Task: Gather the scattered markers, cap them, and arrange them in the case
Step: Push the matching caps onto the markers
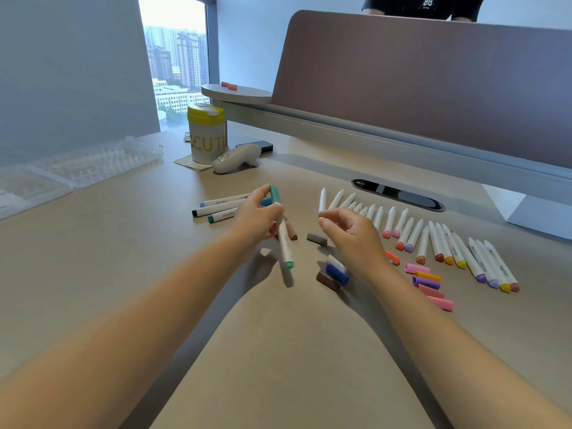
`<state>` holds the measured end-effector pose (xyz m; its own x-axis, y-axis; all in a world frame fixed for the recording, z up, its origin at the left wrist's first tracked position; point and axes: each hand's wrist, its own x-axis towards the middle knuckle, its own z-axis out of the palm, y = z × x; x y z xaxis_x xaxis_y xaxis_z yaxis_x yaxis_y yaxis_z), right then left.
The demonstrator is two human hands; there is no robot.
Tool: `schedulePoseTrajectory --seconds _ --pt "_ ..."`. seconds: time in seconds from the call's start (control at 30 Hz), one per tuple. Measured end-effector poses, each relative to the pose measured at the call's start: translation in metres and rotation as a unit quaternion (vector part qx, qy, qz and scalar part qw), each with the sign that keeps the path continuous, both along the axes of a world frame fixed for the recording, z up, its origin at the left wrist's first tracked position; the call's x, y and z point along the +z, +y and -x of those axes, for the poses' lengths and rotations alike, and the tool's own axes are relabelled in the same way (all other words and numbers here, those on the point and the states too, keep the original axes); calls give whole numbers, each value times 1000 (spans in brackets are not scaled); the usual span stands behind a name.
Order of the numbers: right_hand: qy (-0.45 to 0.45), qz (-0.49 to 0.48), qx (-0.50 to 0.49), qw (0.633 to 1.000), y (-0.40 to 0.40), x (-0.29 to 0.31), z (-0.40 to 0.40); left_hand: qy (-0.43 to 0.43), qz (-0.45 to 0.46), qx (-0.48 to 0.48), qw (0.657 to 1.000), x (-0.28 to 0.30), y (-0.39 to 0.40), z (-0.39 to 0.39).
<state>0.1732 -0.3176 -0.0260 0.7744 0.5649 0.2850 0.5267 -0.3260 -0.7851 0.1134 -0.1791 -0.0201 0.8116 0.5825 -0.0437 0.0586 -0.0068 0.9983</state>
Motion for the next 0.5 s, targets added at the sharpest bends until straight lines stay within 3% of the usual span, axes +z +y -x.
schedulePoseTrajectory --seconds 0.2,0.5 --pt "-45 103 -80 990 15 -2 -50 43 -213 -28 976 -2 33 -17" --pt "-121 329 -86 933 53 -11 -91 149 -471 -24 869 -13 63 -34"
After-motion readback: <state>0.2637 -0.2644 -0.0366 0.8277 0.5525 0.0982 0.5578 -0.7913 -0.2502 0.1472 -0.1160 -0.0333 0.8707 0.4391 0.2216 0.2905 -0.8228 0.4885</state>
